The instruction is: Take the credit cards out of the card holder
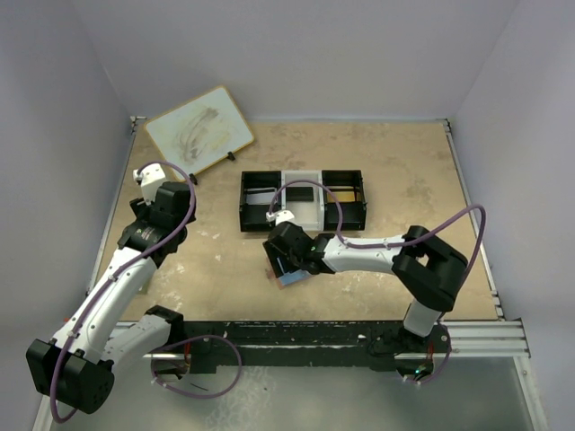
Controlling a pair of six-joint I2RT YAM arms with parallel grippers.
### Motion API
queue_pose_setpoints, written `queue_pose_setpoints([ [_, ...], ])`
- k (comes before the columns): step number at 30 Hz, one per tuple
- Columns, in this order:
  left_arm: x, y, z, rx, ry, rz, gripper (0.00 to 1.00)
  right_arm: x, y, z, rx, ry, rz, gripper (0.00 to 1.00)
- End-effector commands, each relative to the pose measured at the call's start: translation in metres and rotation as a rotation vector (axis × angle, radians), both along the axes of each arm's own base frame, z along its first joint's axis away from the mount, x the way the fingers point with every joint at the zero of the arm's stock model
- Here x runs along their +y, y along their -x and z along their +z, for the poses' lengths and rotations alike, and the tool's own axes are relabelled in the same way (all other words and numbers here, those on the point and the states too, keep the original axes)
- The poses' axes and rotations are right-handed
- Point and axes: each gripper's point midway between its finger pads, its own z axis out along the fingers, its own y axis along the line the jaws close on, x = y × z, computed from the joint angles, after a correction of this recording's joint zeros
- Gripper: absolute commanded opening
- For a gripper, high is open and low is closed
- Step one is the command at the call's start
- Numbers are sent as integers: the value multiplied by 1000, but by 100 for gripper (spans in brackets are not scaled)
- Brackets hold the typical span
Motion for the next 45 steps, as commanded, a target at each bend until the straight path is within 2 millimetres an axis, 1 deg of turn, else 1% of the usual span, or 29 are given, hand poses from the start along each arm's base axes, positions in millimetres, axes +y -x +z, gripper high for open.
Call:
queue_pose_setpoints([
  [1, 3, -2, 5, -15, -19, 2, 66, -9, 11, -28, 53, 77, -19, 68],
  [3, 3, -2, 5, -14, -19, 1, 66, -13, 12, -31, 50, 93, -33, 66],
  [7, 2, -3, 4, -10, -18, -5, 66, -20, 13, -40, 49, 126, -66, 57],
  [8, 2, -3, 4, -10, -18, -4, 66, -20, 13, -42, 50, 129, -71, 56],
  [11, 1, -3, 3, -5, -20, -8, 66, -17, 14, -42, 53, 113, -68, 48],
  [16, 1, -3, 3, -4, -17, -9, 66, -5, 16, -30, 67, 38, -73, 39],
  [18, 1, -3, 2, -3, -16, -11, 66, 0, 16, -22, 69, 3, -73, 30],
  [19, 1, -3, 2, -2, -16, -11, 66, 3, 16, -19, 72, -16, -77, 28],
  [23, 0, -3, 1, 2, -15, -17, 66, 9, 15, -6, 68, -79, -109, 28],
  [25, -1, -4, 1, 3, -13, -20, 66, 8, 17, -3, 79, -99, -134, 30],
  [28, -2, -4, 0, 5, -9, -26, 66, 7, 20, 4, 89, -138, -168, 29],
  [29, -3, -4, 0, 7, -8, -28, 66, 7, 21, 6, 90, -149, -180, 31],
  [31, -4, -4, 0, 5, -3, -33, 66, 9, 22, 13, 91, -180, -213, 40],
  [33, -5, -4, 0, 3, 4, -38, 66, 23, 22, 34, 75, -246, -216, 47],
  [35, -5, -4, 1, 0, 7, -41, 66, 39, 21, 62, 38, -325, -202, 53],
  [36, -6, -4, 0, 0, 10, -43, 66, 43, 19, 76, 23, -358, -193, 55],
  [37, -7, -4, 0, 0, 15, -49, 66, 42, 19, 81, 13, -361, -192, 57],
  [38, -9, -4, -1, 2, 21, -58, 66, 44, 17, 95, -2, -377, -186, 59],
  [39, -12, -5, -3, 5, 32, -73, 66, 43, 16, 103, -13, -376, -173, 61],
  [41, -24, -9, -9, 19, 63, -129, 66, 25, 8, 108, -63, -341, -194, 68],
  [42, -33, -10, -13, 34, 94, -171, 66, 16, 3, 111, -87, -329, -210, 71],
  [43, -43, -11, -18, 53, 128, -213, 66, 1, 0, 103, -95, -298, -220, 73],
  [45, -72, -9, -32, 95, 244, -316, 66, -20, -8, 95, -73, -292, -220, 72],
])
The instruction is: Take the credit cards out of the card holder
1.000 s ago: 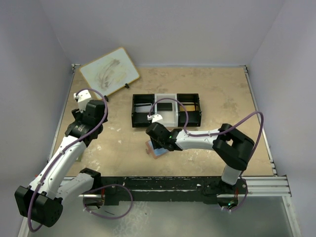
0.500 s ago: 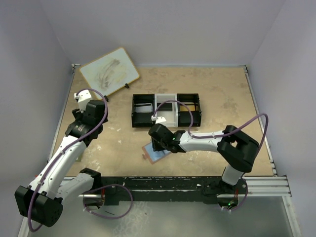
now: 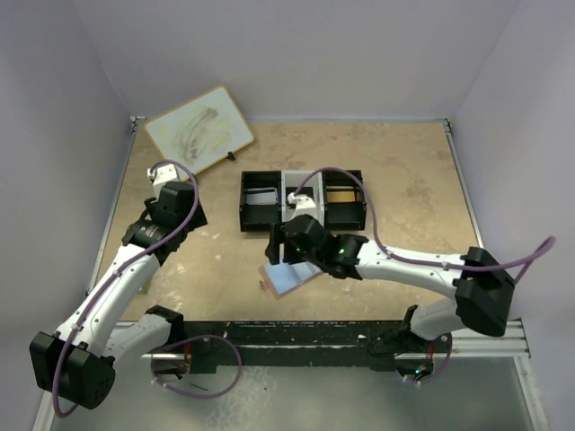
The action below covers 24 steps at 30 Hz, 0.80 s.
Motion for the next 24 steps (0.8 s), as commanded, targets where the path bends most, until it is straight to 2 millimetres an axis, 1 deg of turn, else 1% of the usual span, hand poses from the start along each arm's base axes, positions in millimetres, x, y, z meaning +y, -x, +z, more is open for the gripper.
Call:
queue_pose_setpoints([
  [1, -65, -4, -23, 61, 252, -239, 66, -52, -24, -9, -10, 46, -33, 71],
  [2, -88, 1, -29, 81, 361, -308, 65, -56, -24, -11, 0, 21, -3, 69],
  [4, -111, 6, -34, 71, 494, -337, 65, -64, -23, -15, 2, 3, 14, 68],
  [7, -133, 15, -38, 31, 553, -330, 65, -70, -20, -21, 17, -30, 44, 64],
  [8, -144, 21, -41, 39, 559, -346, 65, -75, -23, -25, 30, -40, 37, 62],
  [9, -156, 28, -47, 64, 566, -369, 65, -76, -24, -28, 37, -55, 49, 59],
  [10, -163, 33, -55, 88, 567, -373, 65, -76, -24, -31, 48, -63, 64, 57],
  [11, -169, 37, -62, 103, 563, -370, 65, -75, -23, -31, 54, -70, 82, 55],
  [13, -178, 46, -71, 103, 556, -368, 65, -71, -22, -33, 57, -80, 107, 54],
  [17, -196, 61, -80, 108, 593, -391, 65, -73, -21, -49, 88, -55, 108, 52],
  [21, -201, 73, -97, 142, 563, -381, 65, -76, -22, -64, 114, -20, 95, 51],
  [24, -209, 79, -104, 147, 582, -389, 65, -81, -23, -73, 124, 8, 78, 51],
])
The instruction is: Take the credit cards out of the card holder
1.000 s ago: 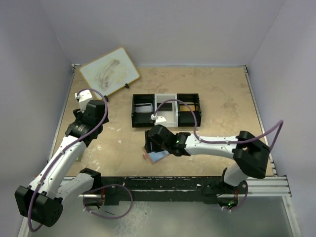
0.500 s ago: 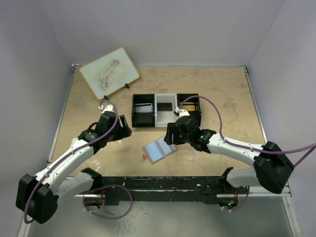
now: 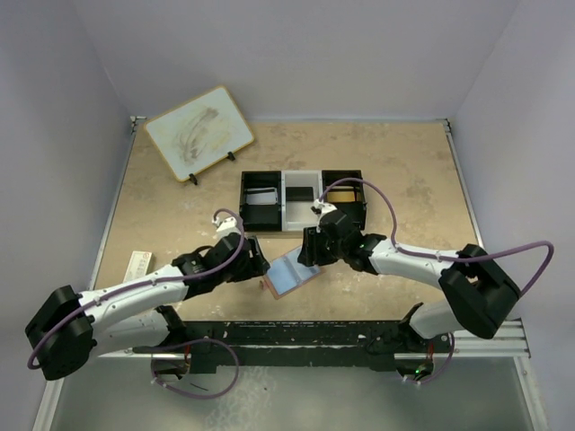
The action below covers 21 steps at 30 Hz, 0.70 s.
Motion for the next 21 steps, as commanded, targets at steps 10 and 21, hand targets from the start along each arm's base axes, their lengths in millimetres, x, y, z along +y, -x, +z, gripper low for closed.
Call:
queue_pose_setpoints([
  [10, -25, 11, -14, -17, 22, 26, 55, -8, -1, -18, 7, 55, 0, 48],
  [21, -21, 16, -22, -11, -20, 5, 26, 3, 6, -1, -5, -28, 58, 42],
])
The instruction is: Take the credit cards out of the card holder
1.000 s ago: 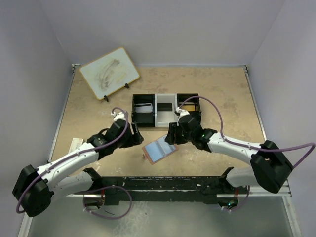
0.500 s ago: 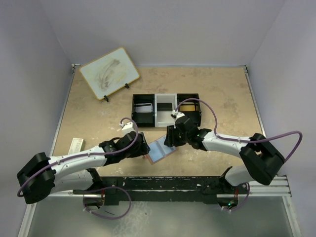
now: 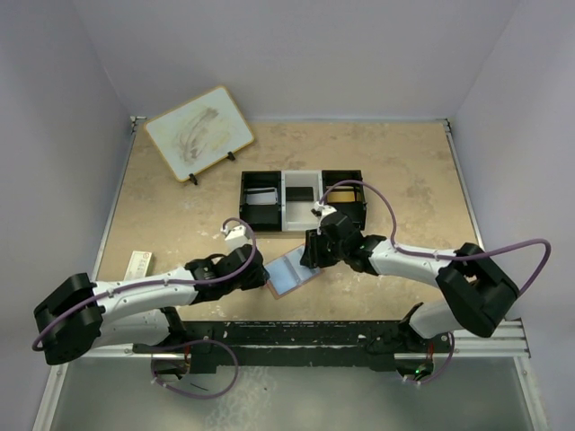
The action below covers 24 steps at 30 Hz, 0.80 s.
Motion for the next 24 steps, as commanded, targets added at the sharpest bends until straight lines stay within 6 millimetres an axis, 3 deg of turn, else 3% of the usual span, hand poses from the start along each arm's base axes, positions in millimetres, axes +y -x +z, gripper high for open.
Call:
queue_pose_setpoints([
  [1, 2, -2, -4, -19, -16, -1, 24, 8, 1, 15, -30, -55, 43, 42],
  [7, 6, 2, -12, -1, -47, -11, 19, 6, -4, 22, -53, -49, 24, 43],
  [12, 10, 2, -10, -13, -43, 0, 34, -15, -16, 10, -72, 71, -53, 47],
  [16, 11, 2, -10, -12, -43, 3, 45, -11, -14, 5, -51, 70, -25, 46],
  [21, 5, 4, -12, -4, -26, -17, 43, -5, -8, 5, -36, 33, 6, 43],
  [24, 2, 5, -13, -3, -20, -29, 36, -4, -5, 6, -32, 21, 18, 41],
])
